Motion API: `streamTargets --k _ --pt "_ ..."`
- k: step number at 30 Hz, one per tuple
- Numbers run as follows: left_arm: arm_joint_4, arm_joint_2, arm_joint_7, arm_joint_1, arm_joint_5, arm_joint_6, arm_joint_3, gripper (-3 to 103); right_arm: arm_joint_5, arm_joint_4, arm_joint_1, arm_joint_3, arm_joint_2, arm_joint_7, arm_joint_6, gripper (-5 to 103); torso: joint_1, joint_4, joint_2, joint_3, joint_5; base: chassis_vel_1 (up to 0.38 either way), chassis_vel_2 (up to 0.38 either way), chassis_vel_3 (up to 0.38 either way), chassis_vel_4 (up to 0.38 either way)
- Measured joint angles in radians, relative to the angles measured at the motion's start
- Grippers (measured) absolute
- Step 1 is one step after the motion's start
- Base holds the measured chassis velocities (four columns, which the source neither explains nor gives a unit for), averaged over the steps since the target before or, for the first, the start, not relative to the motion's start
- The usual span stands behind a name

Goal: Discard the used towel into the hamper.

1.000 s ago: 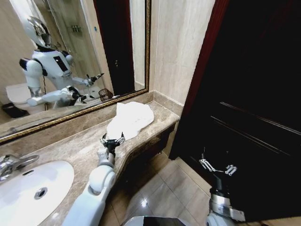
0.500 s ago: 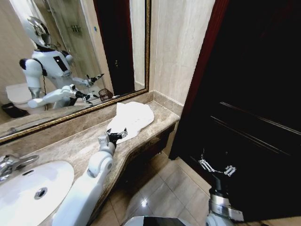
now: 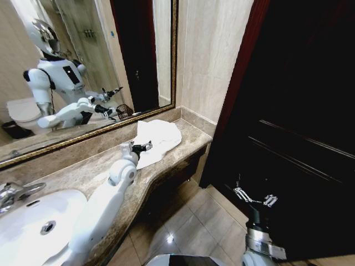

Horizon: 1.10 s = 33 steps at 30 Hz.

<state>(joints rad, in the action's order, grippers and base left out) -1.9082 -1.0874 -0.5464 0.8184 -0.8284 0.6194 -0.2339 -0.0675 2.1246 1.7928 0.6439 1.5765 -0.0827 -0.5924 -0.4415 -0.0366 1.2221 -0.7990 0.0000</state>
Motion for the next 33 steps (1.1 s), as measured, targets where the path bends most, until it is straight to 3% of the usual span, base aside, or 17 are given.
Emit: streamTargets --k 2,8,13,24,25,28,30,33 --pt "0.015 0.021 -0.013 -0.033 -0.042 0.011 0.043 100 -0.001 0.001 0.002 0.002 0.0 -0.001 0.0 100 0.0 0.0 0.0 0.0 0.0001 0.0 0.0 0.0 0.0" --pt "0.075 0.075 -0.006 -0.098 -0.06 0.016 0.137 100 -0.007 0.003 0.003 0.009 0.0 -0.005 -0.001 100 0.0 0.0 0.0 0.0 0.0 0.0 0.0 0.0 0.0" --pt "0.147 0.117 0.037 -0.165 -0.05 0.015 0.212 100 -0.016 -0.001 0.002 0.016 0.0 -0.007 -0.006 100 0.0 -0.0002 0.0 0.0 0.0001 0.0 0.0 0.0 0.0" --pt "0.347 0.097 0.121 -0.325 -0.035 0.0 0.34 101 -0.033 -0.005 0.001 0.028 -0.004 -0.009 -0.007 100 0.0 0.0 0.0 0.0 -0.0001 0.0 0.0 0.0 0.0" --pt "0.378 0.088 0.159 -0.344 -0.03 -0.001 0.344 98 -0.04 -0.005 0.002 0.033 -0.006 -0.009 -0.007 100 0.0 0.0002 0.0 0.0 0.0002 0.0 0.0 0.0 0.0" --pt "0.405 0.076 0.195 -0.358 -0.027 0.001 0.346 89 -0.048 -0.007 0.003 0.039 -0.008 -0.009 -0.007 100 0.0 0.0 0.0 0.0 0.0001 0.0 0.0 0.0 0.0" --pt "0.409 0.071 0.2 -0.359 -0.027 0.0 0.348 85 -0.051 -0.008 0.003 0.04 -0.009 -0.009 -0.008 100 0.0 -0.0001 0.0 0.0 0.0002 0.0 0.0 0.0 0.0" --pt "0.411 0.056 0.203 -0.355 -0.027 -0.011 0.351 68 -0.056 -0.012 0.003 0.041 -0.009 -0.009 -0.01 100 0.0 -0.0001 0.0 0.0 0.0002 0.0 0.0 0.0 0.0"
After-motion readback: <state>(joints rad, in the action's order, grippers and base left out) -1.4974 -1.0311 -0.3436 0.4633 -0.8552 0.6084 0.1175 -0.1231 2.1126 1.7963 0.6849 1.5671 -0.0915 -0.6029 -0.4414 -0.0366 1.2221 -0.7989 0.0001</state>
